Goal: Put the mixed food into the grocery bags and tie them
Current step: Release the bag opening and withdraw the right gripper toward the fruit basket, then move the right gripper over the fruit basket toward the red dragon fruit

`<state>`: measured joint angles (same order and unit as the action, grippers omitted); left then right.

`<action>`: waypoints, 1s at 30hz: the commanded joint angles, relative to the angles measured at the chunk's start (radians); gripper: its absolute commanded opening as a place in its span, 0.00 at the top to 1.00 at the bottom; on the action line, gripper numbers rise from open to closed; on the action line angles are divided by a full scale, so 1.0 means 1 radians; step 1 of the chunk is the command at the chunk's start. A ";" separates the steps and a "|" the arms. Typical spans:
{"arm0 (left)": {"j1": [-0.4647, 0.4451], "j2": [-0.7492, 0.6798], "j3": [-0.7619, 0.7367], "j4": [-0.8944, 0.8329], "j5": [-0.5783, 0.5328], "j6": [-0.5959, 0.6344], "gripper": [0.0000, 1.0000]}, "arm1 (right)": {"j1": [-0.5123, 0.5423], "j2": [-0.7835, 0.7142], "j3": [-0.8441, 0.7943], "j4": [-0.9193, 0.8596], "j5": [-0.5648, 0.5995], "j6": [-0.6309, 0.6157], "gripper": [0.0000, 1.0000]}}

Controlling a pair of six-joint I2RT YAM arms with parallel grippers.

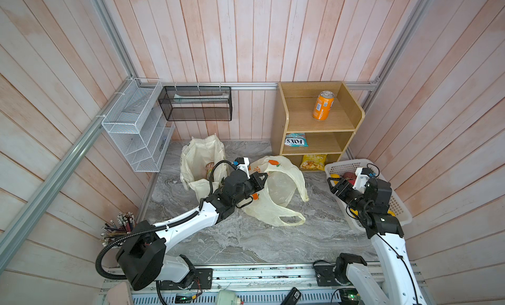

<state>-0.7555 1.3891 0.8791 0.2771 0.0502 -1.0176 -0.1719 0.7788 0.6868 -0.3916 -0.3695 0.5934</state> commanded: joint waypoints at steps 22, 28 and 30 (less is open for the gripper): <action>0.012 -0.015 -0.031 0.032 0.044 0.004 1.00 | -0.105 0.078 -0.106 0.013 0.243 -0.065 0.22; 0.012 -0.014 -0.050 0.064 0.056 -0.013 1.00 | -0.145 0.142 -0.115 0.054 0.274 -0.025 0.22; 0.012 -0.013 -0.056 0.073 0.060 -0.015 1.00 | -0.144 0.156 -0.133 0.077 0.240 -0.020 0.22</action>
<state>-0.7486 1.3773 0.8474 0.3145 0.0978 -1.0225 -0.3111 0.9230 0.5594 -0.3542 -0.1287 0.5560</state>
